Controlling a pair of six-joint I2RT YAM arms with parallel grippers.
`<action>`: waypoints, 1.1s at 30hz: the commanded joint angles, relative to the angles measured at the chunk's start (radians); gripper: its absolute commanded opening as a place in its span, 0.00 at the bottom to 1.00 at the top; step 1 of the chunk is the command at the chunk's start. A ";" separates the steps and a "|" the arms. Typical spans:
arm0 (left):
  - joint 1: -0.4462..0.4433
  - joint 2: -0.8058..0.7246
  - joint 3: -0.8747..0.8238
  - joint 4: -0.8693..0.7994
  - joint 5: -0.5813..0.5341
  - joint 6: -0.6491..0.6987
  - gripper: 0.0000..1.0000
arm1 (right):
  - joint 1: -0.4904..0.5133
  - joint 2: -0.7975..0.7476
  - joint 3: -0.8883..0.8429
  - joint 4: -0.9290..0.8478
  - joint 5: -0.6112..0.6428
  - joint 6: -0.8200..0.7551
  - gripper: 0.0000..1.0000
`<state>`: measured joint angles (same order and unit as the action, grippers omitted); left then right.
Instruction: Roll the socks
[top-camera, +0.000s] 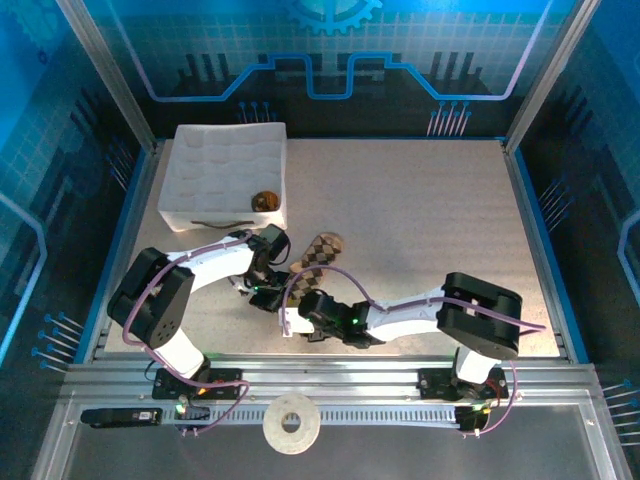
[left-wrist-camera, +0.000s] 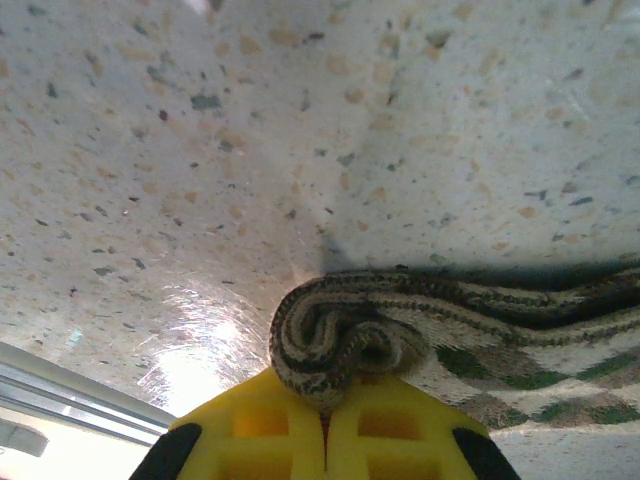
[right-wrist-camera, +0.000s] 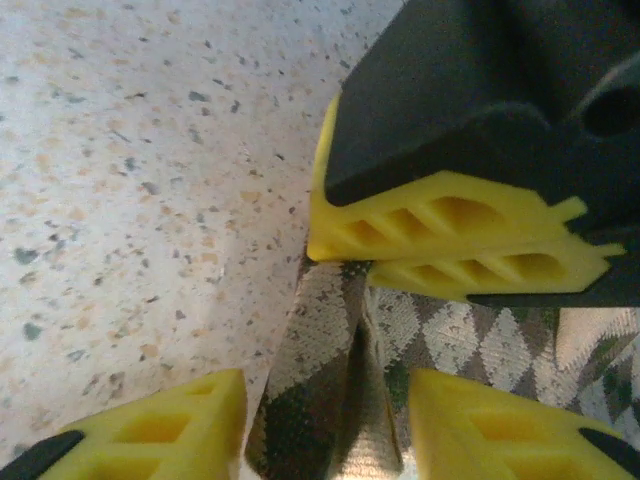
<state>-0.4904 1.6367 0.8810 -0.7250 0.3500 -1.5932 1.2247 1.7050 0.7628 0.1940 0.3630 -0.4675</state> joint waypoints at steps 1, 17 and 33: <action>0.009 0.020 0.001 -0.041 -0.021 0.015 0.00 | -0.009 0.040 0.043 -0.013 0.033 0.029 0.31; 0.059 -0.266 -0.069 0.012 -0.064 -0.016 0.71 | -0.302 0.062 0.111 -0.269 -0.666 0.387 0.00; -0.061 -0.276 -0.167 0.330 -0.131 0.071 0.57 | -0.552 0.336 0.353 -0.542 -1.103 0.539 0.00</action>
<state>-0.5373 1.3323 0.7368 -0.4740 0.2577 -1.5379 0.6876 1.9781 1.0870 -0.1860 -0.7006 0.0479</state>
